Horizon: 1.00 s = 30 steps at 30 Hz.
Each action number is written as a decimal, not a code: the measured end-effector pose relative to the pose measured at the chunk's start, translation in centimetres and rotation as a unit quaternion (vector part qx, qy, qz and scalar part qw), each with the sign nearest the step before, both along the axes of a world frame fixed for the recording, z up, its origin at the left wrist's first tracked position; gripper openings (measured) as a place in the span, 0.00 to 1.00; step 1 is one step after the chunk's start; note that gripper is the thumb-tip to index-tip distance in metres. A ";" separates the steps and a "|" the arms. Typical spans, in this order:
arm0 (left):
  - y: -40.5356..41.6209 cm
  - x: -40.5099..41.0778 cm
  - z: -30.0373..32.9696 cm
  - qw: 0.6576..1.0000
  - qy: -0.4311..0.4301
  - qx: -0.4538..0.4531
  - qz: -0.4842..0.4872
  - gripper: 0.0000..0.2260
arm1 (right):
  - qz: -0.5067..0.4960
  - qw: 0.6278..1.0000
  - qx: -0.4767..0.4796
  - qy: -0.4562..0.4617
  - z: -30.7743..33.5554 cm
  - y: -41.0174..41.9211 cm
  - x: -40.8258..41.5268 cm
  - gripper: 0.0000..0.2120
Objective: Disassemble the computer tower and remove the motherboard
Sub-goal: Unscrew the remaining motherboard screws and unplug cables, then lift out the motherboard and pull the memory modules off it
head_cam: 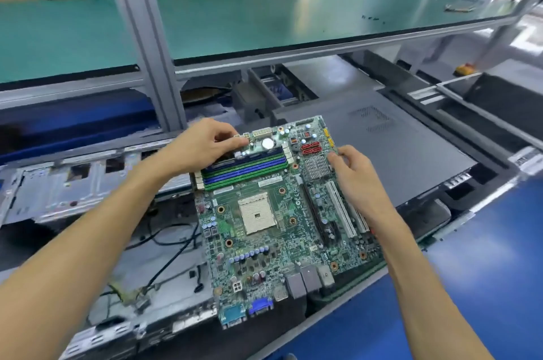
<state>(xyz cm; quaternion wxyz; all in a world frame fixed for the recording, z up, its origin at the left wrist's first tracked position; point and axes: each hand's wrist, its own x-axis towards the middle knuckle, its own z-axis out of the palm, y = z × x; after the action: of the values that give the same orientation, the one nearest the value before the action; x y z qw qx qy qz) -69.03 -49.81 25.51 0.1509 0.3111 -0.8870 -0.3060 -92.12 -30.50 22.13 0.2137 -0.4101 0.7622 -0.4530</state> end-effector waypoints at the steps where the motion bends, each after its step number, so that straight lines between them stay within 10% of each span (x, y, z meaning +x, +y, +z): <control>1: -0.3 -1.7 -0.4 1.000 -0.006 0.002 0.001 0.16 | -0.009 1.000 0.002 -0.002 -0.5 -0.3 -1.8 0.05; 30: -3.6 -22.8 -7.5 0.988 -0.038 0.045 0.145 0.20 | -0.094 0.964 0.161 0.188 -5.4 -4.8 -19.1 0.19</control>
<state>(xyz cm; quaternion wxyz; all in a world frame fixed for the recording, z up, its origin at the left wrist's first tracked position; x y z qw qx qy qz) -91.87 -53.44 18.03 0.1461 0.4545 -0.8226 -0.3089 -111.22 -35.35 16.78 0.0867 -0.3747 0.8865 -0.2574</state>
